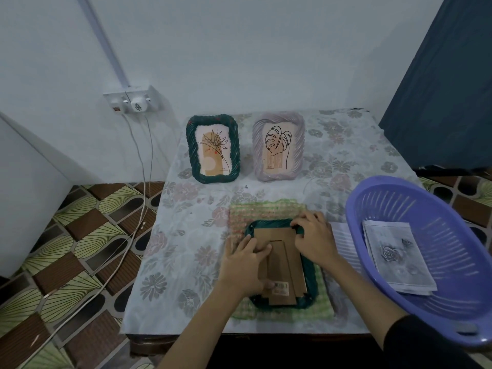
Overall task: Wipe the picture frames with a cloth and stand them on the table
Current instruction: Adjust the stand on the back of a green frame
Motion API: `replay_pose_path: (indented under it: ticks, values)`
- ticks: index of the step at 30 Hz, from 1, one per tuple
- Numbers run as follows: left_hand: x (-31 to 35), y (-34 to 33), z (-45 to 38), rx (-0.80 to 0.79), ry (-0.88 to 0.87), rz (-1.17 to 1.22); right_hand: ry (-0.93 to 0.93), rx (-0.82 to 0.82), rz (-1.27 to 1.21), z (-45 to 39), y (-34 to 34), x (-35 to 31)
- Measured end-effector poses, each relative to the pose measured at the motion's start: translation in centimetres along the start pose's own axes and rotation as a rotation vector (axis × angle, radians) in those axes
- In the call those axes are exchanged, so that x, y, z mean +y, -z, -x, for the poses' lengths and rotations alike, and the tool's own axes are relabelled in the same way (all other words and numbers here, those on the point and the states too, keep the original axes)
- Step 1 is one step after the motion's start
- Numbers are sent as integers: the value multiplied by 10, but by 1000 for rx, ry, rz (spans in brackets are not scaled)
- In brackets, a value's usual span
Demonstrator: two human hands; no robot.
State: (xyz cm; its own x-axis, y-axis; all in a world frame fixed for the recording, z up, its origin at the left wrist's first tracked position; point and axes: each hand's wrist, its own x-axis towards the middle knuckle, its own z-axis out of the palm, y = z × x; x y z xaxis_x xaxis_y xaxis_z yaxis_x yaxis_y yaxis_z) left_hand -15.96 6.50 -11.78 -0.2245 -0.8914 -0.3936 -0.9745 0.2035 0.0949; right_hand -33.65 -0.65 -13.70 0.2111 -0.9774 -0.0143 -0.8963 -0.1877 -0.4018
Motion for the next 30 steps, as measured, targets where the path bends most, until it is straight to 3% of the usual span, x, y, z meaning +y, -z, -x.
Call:
replay_pose_path:
  ticks: [5, 12, 17, 30]
  values:
    - [-6, -14, 4, 90, 78, 95, -19, -12, -134, -1, 1, -17]
    - [-9, -27, 7, 120, 108, 85, 83, -336, -63, -14, -16, -60]
    - [-11, -28, 6, 117, 110, 107, 37, -270, -97, -15, -22, -63]
    - [-8, -24, 8, 116, 111, 125, 85, -352, 1, -29, -13, -68]
